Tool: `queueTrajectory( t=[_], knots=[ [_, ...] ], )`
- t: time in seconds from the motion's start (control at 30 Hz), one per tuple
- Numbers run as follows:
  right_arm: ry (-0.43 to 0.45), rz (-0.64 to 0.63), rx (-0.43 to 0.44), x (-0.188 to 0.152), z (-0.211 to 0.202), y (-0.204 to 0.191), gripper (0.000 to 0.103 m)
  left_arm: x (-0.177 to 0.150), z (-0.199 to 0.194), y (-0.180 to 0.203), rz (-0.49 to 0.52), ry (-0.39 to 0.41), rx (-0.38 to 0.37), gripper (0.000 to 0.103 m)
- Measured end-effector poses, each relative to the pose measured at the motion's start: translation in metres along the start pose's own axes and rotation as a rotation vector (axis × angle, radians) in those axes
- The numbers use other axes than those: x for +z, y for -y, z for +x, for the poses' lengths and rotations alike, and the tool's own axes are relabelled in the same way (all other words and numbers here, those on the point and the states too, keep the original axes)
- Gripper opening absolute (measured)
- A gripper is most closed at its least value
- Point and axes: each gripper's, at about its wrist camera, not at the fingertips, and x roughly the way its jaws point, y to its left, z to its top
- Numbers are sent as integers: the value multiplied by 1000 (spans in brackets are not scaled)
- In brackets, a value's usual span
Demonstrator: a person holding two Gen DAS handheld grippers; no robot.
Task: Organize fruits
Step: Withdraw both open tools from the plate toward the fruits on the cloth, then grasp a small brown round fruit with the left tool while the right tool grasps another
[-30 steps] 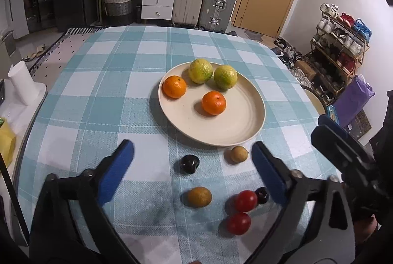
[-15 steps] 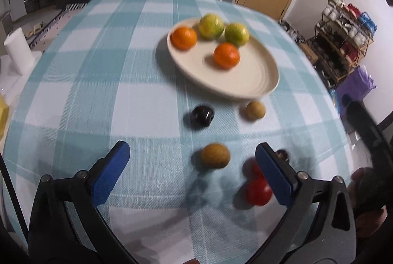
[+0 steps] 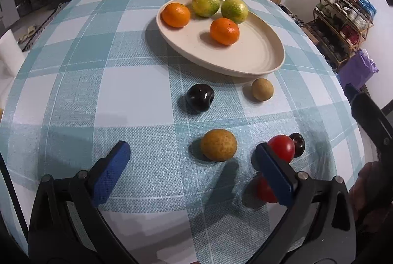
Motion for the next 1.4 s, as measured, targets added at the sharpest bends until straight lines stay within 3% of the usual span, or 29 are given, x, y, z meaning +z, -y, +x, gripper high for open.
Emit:
queueTrajectory(
  t=[0.17, 0.43, 0.63, 0.97, 1.4],
  knots=[
    [-17, 11, 6, -2, 5, 1, 103, 3, -1, -3, 0, 11, -4, 95],
    [-28, 19, 12, -5, 5, 1, 103, 3, -4, -2, 24, 19, -37, 71],
    [-25, 22, 6, -5, 3, 3, 103, 3, -6, -3, 27, 13, -100, 26],
    [-66, 46, 67, -6, 6, 5, 103, 3, -15, -11, 14, 34, -108, 26],
    [-138, 75, 65, -9, 25, 11, 103, 4, -19, -37, -89, 36, -171, 26]
  ],
)
